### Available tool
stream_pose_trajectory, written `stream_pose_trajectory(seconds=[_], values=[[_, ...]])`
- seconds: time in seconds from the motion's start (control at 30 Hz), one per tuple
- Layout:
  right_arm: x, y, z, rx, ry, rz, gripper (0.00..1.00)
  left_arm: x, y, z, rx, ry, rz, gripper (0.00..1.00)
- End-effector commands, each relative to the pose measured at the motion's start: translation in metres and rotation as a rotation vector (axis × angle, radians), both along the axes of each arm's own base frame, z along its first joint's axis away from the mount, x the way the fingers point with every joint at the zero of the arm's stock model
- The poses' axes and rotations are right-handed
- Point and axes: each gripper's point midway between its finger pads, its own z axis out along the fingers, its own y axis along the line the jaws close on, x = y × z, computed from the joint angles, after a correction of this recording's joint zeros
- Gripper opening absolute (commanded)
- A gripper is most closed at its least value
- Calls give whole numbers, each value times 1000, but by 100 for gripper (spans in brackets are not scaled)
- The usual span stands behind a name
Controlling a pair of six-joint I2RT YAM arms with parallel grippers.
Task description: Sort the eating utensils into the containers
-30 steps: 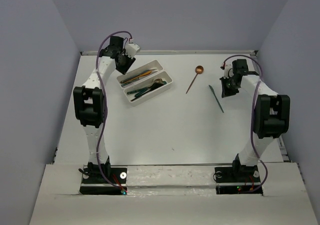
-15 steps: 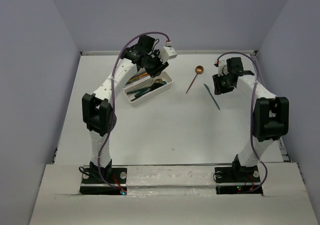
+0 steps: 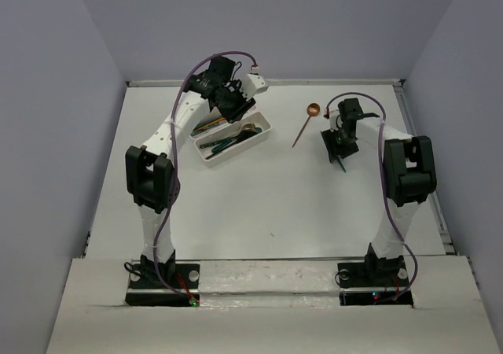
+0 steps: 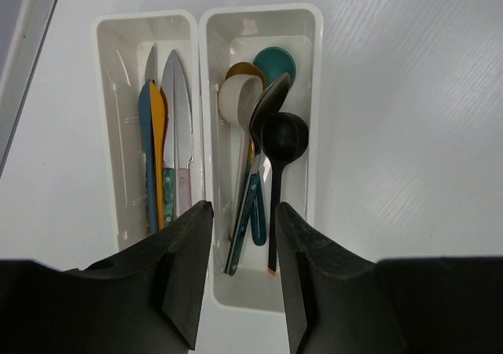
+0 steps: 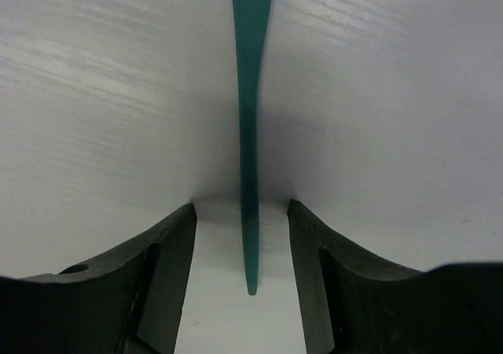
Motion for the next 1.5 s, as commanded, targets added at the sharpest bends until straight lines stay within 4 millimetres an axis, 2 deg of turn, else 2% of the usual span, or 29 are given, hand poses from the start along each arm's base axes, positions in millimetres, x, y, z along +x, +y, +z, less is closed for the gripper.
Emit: stream_pose_trajectory(seconds=[0.0, 0.07, 0.1, 0.13, 0.2, 0.27, 0.37, 0.43, 0.47, 0.5, 0.53, 0.57, 0.63, 0.73, 0.87, 0.9, 0.97, 1.0, 1.03, 1.07, 1.1, 1.17, 1.27, 1.47], values=[[3, -8, -22, -44, 61, -20, 56, -6, 2, 33, -24, -70, 8, 49], [6, -5, -29, -50, 78, -15, 48, -6, 4, 33, -19, -71, 12, 49], [4, -9, -32, -72, 88, -22, 39, -5, 5, 33, -13, -74, 16, 49], [2, -6, -35, -82, 99, -12, 17, -5, 6, 34, -12, -76, 20, 49], [-1, -6, -35, -82, 107, -17, 0, -6, 8, 36, -10, -80, 22, 49], [-5, -2, -35, -85, 110, 1, 0, -7, 7, 38, -16, -84, 22, 49], [3, 9, -24, -24, 69, -1, 0, -9, 5, 40, -32, -76, 21, 49], [17, 18, 4, 35, -34, -8, 0, -10, 1, 46, -61, -70, 14, 49], [32, 31, 22, 107, -123, -9, 0, -13, -4, 51, -83, -65, -2, 49], [35, 36, 46, 150, -201, -11, 0, -15, -6, 54, -97, -62, -9, 49], [47, 47, 65, 221, -286, -20, 0, -17, -9, 56, -109, -58, -14, 49], [49, 51, 77, 252, -326, -24, 0, -19, -12, 57, -118, -54, -24, 49], [48, 56, 93, 299, -373, -45, 0, -22, -16, 61, -129, -59, -40, 49], [48, 62, 102, 341, -389, -40, 0, -27, -24, 63, -131, -59, -58, 49], [46, 78, 136, 467, -443, -50, 0, -37, -39, 78, -180, -67, -106, 49], [45, 92, 161, 509, -498, -22, 0, -43, -45, 86, -217, -66, -131, 49], [42, 107, 191, 582, -544, -29, 0, -51, -57, 106, -276, -98, -178, 50], [41, 117, 224, 631, -614, -4, 0, -58, -65, 115, -321, -94, -205, 50], [35, 134, 241, 692, -624, -2, 0, -63, -70, 126, -355, -105, -220, 54], [32, 142, 257, 711, -667, 27, 0, -65, -75, 132, -389, -103, -229, 55], [28, 151, 290, 780, -741, 34, 0, -69, -83, 144, -453, -96, -242, 57], [15, 176, 320, 866, -790, 77, 0, -73, -93, 157, -522, -83, -269, 59], [-3, 202, 347, 925, -822, 143, 0, -80, -104, 159, -595, -7, -286, 61], [-10, 213, 367, 946, -858, 166, 0, -85, -108, 163, -636, 24, -298, 63]])
